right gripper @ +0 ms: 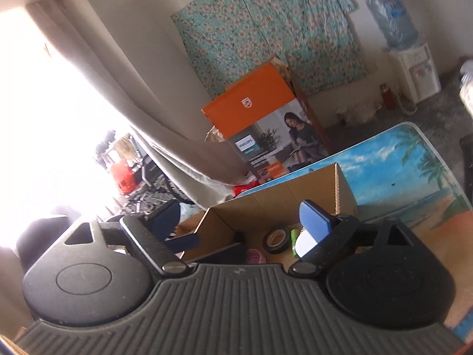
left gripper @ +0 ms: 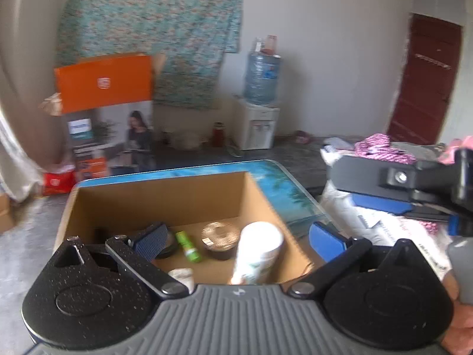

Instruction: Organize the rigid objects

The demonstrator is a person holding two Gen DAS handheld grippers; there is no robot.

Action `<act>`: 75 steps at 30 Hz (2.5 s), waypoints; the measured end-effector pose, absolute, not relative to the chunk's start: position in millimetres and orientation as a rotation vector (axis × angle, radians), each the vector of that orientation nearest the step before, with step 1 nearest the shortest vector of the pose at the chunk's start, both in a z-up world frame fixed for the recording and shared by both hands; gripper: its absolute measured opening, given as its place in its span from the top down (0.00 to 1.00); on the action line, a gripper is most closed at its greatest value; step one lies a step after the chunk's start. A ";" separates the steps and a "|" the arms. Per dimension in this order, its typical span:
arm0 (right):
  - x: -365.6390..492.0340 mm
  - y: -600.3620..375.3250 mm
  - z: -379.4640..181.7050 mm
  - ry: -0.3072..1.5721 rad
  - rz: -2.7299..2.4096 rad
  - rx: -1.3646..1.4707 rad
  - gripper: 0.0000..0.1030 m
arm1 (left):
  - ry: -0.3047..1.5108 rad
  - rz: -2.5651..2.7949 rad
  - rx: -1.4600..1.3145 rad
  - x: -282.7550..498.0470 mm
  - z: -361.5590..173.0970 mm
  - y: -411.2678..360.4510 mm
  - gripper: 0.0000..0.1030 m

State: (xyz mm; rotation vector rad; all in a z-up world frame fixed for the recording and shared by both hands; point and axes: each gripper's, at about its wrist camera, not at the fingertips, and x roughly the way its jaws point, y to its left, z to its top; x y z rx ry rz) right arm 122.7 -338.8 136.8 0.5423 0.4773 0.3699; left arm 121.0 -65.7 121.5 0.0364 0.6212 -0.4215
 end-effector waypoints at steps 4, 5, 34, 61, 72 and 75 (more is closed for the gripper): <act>99.6 -323.0 144.8 0.471 0.309 0.453 0.01 | 0.610 -0.284 0.057 104.0 125.3 -49.6 0.00; 94.1 -318.6 145.5 0.474 0.292 0.427 0.01 | 0.598 -0.252 0.068 100.5 125.5 -46.3 0.00; 139.8 -225.0 70.4 0.778 0.084 0.084 0.01 | 0.785 -0.004 0.099 115.3 78.0 -9.3 0.00; 153.7 -221.6 59.2 0.824 0.068 0.077 0.01 | 0.803 0.010 0.118 121.4 72.1 -3.8 0.01; 151.9 -222.6 58.2 0.828 0.064 0.082 0.01 | 0.808 0.002 0.116 121.4 73.7 -4.3 0.01; 151.9 -222.7 58.2 0.828 0.064 0.083 0.01 | 0.806 0.003 0.118 121.3 73.8 -4.4 0.01</act>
